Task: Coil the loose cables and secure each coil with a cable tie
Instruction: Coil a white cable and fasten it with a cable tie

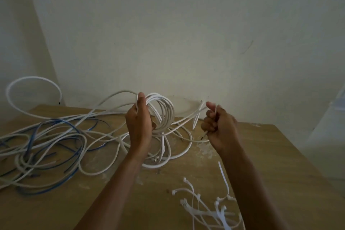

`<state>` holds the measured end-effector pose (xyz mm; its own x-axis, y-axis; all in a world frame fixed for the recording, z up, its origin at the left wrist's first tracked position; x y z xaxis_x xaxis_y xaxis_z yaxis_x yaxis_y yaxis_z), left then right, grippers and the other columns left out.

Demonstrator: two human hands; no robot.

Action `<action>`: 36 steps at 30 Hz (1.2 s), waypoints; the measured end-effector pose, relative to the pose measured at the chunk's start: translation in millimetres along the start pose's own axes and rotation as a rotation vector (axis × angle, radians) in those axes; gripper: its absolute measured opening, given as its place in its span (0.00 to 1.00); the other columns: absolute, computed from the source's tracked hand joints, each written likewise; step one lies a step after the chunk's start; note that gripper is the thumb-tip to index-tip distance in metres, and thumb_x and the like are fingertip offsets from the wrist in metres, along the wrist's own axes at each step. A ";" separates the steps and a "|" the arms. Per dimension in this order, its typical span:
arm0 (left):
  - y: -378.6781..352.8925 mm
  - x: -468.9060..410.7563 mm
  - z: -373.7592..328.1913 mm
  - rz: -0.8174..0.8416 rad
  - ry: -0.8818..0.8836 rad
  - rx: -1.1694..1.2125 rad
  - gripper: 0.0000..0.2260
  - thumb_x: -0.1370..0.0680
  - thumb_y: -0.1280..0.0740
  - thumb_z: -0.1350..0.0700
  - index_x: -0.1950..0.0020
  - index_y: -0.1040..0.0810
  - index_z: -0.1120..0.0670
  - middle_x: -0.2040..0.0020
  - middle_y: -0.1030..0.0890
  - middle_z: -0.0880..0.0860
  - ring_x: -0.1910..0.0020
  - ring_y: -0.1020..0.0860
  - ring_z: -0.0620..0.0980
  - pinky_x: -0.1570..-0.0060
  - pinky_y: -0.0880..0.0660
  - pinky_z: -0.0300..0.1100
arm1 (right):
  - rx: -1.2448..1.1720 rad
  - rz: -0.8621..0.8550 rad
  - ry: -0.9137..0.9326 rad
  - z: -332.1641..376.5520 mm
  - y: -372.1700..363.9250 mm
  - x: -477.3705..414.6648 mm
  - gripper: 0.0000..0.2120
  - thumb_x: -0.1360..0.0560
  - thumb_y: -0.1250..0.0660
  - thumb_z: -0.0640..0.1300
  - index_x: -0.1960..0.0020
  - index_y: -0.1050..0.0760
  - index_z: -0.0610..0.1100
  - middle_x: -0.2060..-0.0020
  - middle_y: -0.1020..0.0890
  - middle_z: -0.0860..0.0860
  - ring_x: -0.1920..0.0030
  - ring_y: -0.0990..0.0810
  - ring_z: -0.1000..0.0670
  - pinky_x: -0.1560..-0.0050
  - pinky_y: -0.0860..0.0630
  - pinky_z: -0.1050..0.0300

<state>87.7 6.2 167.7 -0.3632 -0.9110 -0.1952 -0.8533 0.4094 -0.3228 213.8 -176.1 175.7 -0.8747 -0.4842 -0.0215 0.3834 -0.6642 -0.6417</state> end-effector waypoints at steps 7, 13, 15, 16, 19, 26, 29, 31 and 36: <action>-20.3 9.6 7.8 0.226 0.099 0.083 0.22 0.16 0.43 0.40 0.63 0.29 0.53 0.74 0.31 0.49 0.76 0.33 0.48 0.71 0.35 0.42 | 1.008 0.417 0.623 -12.8 -62.1 44.6 0.12 0.15 0.43 0.40 0.42 0.21 0.41 0.65 0.24 0.60 0.66 0.25 0.60 0.66 0.30 0.67; -22.3 10.6 4.3 0.315 0.083 0.001 0.24 0.21 0.40 0.33 0.65 0.22 0.50 0.67 0.25 0.55 0.66 0.26 0.53 0.60 0.27 0.48 | 1.326 0.526 0.726 -39.2 -66.5 49.1 0.12 0.15 0.42 0.43 0.44 0.21 0.44 0.54 0.16 0.51 0.57 0.18 0.53 0.56 0.20 0.52; -24.9 11.4 0.5 0.306 0.004 -0.098 0.21 0.18 0.38 0.40 0.63 0.26 0.53 0.69 0.28 0.53 0.69 0.30 0.51 0.66 0.31 0.43 | 1.354 0.544 0.740 -43.1 -66.0 47.6 0.11 0.17 0.42 0.41 0.43 0.21 0.44 0.52 0.16 0.50 0.55 0.18 0.52 0.54 0.19 0.51; -26.1 12.0 -0.3 0.304 -0.022 -0.135 0.20 0.17 0.38 0.43 0.62 0.27 0.55 0.69 0.29 0.54 0.69 0.31 0.50 0.67 0.32 0.42 | 1.360 0.551 0.738 -43.6 -66.1 47.1 0.11 0.17 0.41 0.40 0.43 0.20 0.44 0.52 0.16 0.49 0.55 0.18 0.52 0.54 0.19 0.52; -25.3 13.1 0.0 0.322 -0.041 -0.144 0.21 0.15 0.40 0.47 0.66 0.32 0.54 0.73 0.33 0.51 0.74 0.34 0.47 0.72 0.35 0.38 | 1.408 0.586 0.698 -43.7 -66.4 45.6 0.10 0.16 0.40 0.41 0.47 0.19 0.42 0.56 0.18 0.49 0.57 0.20 0.52 0.55 0.22 0.56; -31.7 13.8 2.3 0.483 0.256 0.261 0.18 0.15 0.41 0.46 0.61 0.32 0.53 0.70 0.43 0.50 0.74 0.42 0.46 0.74 0.37 0.38 | 1.143 0.070 0.838 25.9 -38.0 34.6 0.22 0.17 0.42 0.58 0.27 0.31 0.49 0.36 0.25 0.50 0.40 0.25 0.55 0.45 0.25 0.62; -44.6 29.7 2.5 0.598 0.318 0.297 0.17 0.16 0.41 0.44 0.61 0.33 0.52 0.68 0.46 0.50 0.73 0.45 0.46 0.72 0.41 0.39 | 1.147 0.232 0.632 3.4 -33.1 22.2 0.28 0.17 0.44 0.58 0.19 0.44 0.54 0.35 0.23 0.46 0.42 0.20 0.52 0.47 0.21 0.56; -53.4 42.4 3.6 0.649 0.298 0.262 0.17 0.18 0.40 0.43 0.61 0.34 0.51 0.68 0.46 0.50 0.72 0.45 0.46 0.71 0.43 0.41 | 1.049 0.160 0.728 -1.6 -28.3 19.9 0.20 0.14 0.43 0.46 0.23 0.35 0.51 0.51 0.17 0.48 0.59 0.18 0.57 0.60 0.23 0.59; -62.6 56.1 9.5 0.710 0.289 0.226 0.18 0.16 0.42 0.44 0.59 0.29 0.56 0.67 0.30 0.54 0.70 0.29 0.48 0.68 0.29 0.40 | 1.001 -0.038 0.810 4.2 -16.1 19.5 0.16 0.14 0.43 0.42 0.29 0.27 0.48 0.67 0.23 0.55 0.69 0.25 0.56 0.67 0.28 0.61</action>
<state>124.2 -70.0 168.1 -0.9001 -0.3934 -0.1871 -0.2969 0.8683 -0.3974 191.8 -177.3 188.8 -0.6844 -0.2083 -0.6987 0.1008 -0.9762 0.1922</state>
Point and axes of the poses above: each hand's wrist, its own x-axis away from the middle knuckle, its own y-axis out of the back of the hand, z = x × y, the point moved 6 cm from there along -x, towards the middle knuckle
